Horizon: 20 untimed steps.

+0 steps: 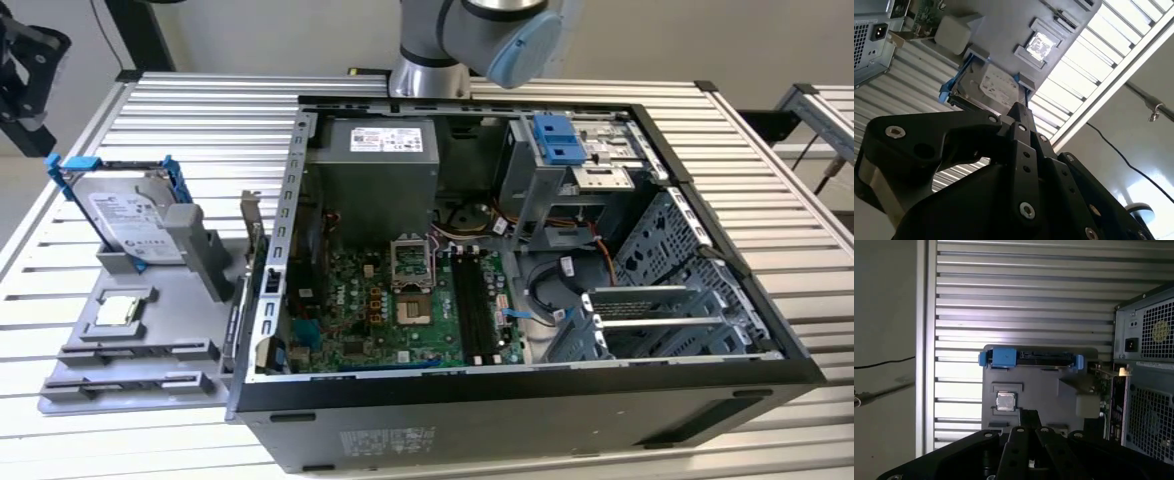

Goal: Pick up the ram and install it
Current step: 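Reach for the ram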

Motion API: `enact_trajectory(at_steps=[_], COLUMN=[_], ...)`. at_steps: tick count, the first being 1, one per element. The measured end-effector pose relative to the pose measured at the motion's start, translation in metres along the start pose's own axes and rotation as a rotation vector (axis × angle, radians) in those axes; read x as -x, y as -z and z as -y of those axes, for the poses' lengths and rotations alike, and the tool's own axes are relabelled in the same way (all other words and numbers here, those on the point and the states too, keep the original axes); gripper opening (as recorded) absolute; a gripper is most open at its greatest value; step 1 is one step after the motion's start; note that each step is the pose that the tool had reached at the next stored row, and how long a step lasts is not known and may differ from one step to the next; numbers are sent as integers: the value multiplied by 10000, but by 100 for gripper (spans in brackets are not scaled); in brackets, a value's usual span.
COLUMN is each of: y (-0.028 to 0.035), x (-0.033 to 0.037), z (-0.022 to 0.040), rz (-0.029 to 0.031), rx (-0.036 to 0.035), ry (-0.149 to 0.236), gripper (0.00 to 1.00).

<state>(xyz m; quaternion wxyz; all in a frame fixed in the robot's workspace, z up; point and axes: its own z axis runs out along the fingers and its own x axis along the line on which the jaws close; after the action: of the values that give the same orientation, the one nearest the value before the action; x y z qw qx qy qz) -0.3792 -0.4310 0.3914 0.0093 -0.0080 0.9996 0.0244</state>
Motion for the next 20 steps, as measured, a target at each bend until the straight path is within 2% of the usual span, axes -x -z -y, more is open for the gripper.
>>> enact_trajectory(at_steps=[12,20], y=[2,-2], x=[-17,-30], z=[329,494], rz=[1,0], rx=[0,-1], ry=[1,-3], gripper=[0,0])
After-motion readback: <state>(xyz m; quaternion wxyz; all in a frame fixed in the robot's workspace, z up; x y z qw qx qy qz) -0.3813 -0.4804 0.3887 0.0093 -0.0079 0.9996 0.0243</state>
